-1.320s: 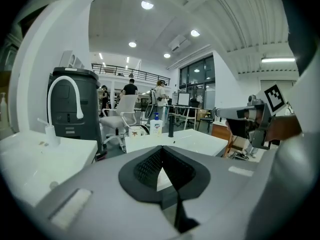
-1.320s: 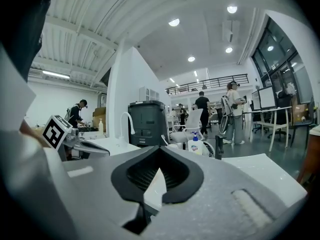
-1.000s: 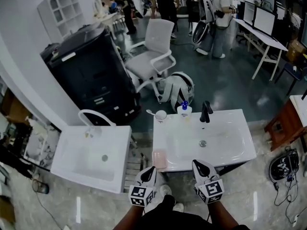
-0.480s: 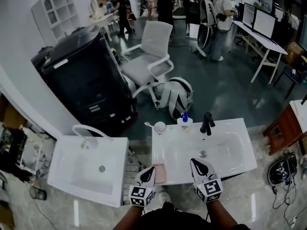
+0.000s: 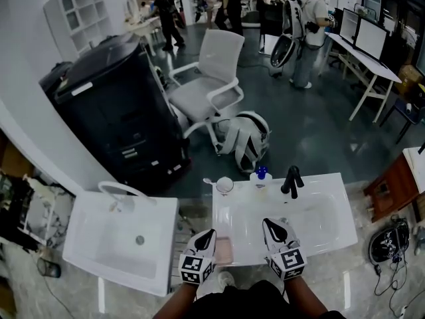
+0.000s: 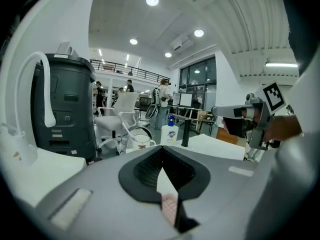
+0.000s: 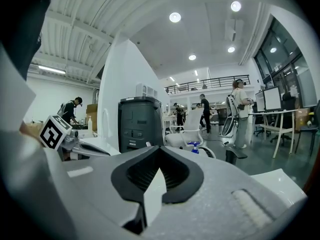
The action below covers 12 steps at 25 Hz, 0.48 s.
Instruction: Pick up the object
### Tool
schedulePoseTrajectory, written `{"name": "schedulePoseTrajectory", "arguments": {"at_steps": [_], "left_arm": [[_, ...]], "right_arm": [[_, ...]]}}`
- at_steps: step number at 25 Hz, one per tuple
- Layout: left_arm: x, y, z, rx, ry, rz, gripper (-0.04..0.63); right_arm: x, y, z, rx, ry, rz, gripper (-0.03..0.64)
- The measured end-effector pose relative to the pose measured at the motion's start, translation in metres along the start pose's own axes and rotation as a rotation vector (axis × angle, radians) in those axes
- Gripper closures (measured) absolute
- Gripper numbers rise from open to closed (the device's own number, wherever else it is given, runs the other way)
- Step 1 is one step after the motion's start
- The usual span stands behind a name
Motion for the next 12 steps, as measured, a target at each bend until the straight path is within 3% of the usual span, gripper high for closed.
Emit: {"name": "schedulePoseTrajectory", "arguments": {"at_steps": [5, 12], "left_arm": [[0.007, 0.006, 0.001, -0.042, 0.021, -0.009, 0.577], [0.008, 0.009, 0.013, -0.068, 0.121, -0.031, 0.577]], "right_arm": [[0.008, 0.003, 0.010, 0.002, 0.030, -0.010, 0.614], [0.016, 0.000, 0.016, -0.016, 0.159, -0.076, 0.614]]}}
Point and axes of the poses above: the fingertips, and each gripper's own axes: x forward along the fingers, z to its right, y out of its top, the point moved 3 cm from there along -x, backward along the fingers, and after that the axes turned 13 degrees about x, right-handed, at the moved point
